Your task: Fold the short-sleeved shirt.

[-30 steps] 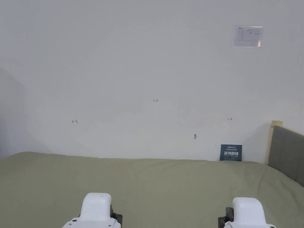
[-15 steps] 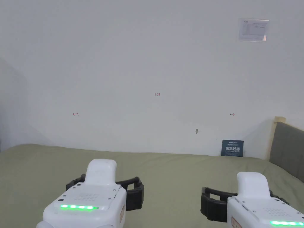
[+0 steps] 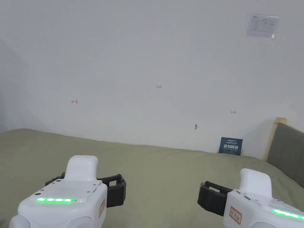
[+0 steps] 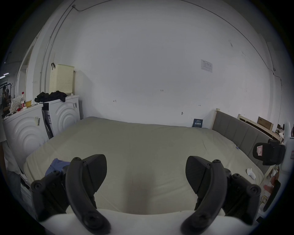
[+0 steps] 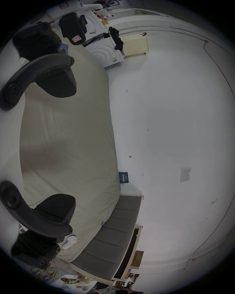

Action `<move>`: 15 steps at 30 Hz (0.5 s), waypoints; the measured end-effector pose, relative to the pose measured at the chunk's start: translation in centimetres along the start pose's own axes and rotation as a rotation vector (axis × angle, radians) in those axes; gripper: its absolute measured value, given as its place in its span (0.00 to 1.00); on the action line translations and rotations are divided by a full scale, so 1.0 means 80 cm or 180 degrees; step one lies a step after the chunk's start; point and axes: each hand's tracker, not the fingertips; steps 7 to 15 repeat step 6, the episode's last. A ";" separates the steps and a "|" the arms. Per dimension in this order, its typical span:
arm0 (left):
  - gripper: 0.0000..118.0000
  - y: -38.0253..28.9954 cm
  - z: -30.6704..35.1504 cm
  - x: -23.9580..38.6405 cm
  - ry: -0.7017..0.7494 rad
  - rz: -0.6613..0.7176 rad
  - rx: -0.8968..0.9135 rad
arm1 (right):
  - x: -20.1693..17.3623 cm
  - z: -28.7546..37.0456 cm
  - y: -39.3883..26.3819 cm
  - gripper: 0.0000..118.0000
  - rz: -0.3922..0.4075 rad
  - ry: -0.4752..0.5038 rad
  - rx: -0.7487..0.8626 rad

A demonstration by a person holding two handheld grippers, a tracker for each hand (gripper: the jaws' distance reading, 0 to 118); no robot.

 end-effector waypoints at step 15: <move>0.88 -0.005 0.001 0.003 0.0031 -0.0059 -0.0014 | 0.003 0.007 -0.011 1.00 -0.0130 0.0035 0.0089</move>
